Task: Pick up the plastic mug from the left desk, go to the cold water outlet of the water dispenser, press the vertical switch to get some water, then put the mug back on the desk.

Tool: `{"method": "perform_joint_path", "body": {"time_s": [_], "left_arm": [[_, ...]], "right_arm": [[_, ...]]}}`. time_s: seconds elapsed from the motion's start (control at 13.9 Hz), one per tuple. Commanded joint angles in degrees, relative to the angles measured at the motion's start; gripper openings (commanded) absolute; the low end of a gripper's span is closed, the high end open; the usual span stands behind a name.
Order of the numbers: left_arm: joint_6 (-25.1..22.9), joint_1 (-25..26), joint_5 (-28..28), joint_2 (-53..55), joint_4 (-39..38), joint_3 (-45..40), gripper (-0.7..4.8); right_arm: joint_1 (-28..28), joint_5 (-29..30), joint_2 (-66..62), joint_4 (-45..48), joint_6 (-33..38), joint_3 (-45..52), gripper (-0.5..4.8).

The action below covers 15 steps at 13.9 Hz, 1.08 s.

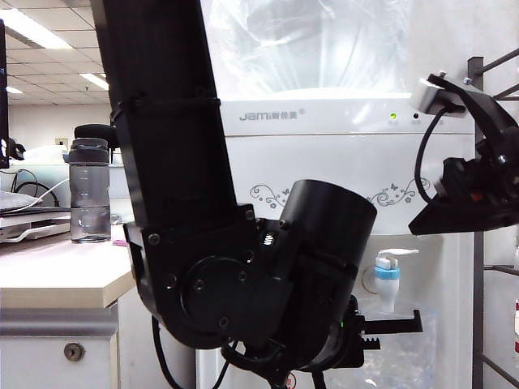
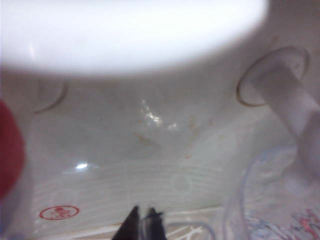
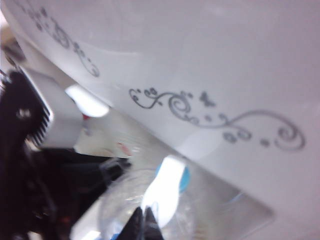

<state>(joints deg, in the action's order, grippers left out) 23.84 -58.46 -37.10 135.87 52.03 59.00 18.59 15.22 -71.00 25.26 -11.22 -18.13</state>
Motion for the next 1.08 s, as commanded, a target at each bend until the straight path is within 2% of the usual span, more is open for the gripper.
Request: {"method": "perform_joint_path", "body": {"time_s": [0.07,0.29,0.79,1.08], "left_arm": [[0.2,-0.2,-0.4,-0.6,2.0,0.2,-0.05],[0.2,-0.2,-0.4,-0.6,2.0,0.2,-0.05],[0.2,-0.2,-0.4,-0.6,2.0,0.2,-0.05],[0.2,-0.2,-0.4,-0.6,2.0,0.2,-0.05]], "right_arm": [[0.0,-0.2,0.1,2.0,-7.5,-0.2,-0.05],[0.0,-0.1,-0.6,2.1,-10.3,-0.2,-0.05],[0.0,0.1,-7.3,7.7,-10.2,-0.2,-0.05],[0.0,0.2,-9.5,7.9,-9.8,-0.6,-0.05]]}}
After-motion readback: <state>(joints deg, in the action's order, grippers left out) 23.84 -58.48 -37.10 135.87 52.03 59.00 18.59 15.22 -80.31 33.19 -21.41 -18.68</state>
